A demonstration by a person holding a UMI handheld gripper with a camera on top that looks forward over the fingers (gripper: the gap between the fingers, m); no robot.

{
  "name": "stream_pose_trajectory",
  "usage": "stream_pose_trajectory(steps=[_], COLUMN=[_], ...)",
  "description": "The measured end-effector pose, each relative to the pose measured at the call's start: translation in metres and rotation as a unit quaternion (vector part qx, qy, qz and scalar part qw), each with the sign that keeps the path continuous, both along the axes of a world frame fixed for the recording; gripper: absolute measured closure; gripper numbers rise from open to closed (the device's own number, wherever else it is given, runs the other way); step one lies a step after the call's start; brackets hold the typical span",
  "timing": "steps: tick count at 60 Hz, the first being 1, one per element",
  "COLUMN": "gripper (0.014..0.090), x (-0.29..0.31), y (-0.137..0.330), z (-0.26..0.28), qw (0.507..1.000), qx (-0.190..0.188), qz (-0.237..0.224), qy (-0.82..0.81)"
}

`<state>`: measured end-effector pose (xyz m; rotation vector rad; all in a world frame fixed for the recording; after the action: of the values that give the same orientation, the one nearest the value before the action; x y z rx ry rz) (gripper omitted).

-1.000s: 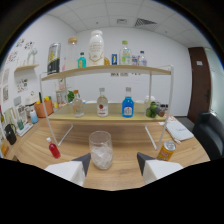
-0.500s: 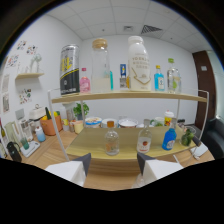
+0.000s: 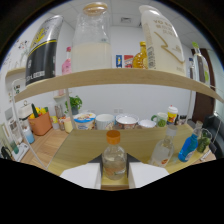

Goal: Make me a cup of Vodka Sunrise.

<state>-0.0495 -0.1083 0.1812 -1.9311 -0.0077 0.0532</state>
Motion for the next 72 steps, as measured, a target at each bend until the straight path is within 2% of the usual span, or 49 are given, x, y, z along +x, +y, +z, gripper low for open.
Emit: stream_pose_trajectory(steps=[10,23,28,46,61,72], gripper=[0.0686,0.0689,0.0692,0.0691,0.0691,0.0692], x=[-0.004,-0.013,-0.014,-0.013,-0.01,-0.012], y=[-0.007,-0.039,-0.057,-0.1,-0.092,-0.085], z=[0.008,0.06,0.064,-0.014,-0.101,-0.141], qw=[1.0,0.997,0.996,0.999,0.999,0.998], qx=[0.007,0.07,0.08,0.03,-0.032,-0.065], qz=[0.015,0.024,0.021,0.007,-0.019,-0.022], qy=[-0.015,0.009,0.021,0.027,0.031,0.015])
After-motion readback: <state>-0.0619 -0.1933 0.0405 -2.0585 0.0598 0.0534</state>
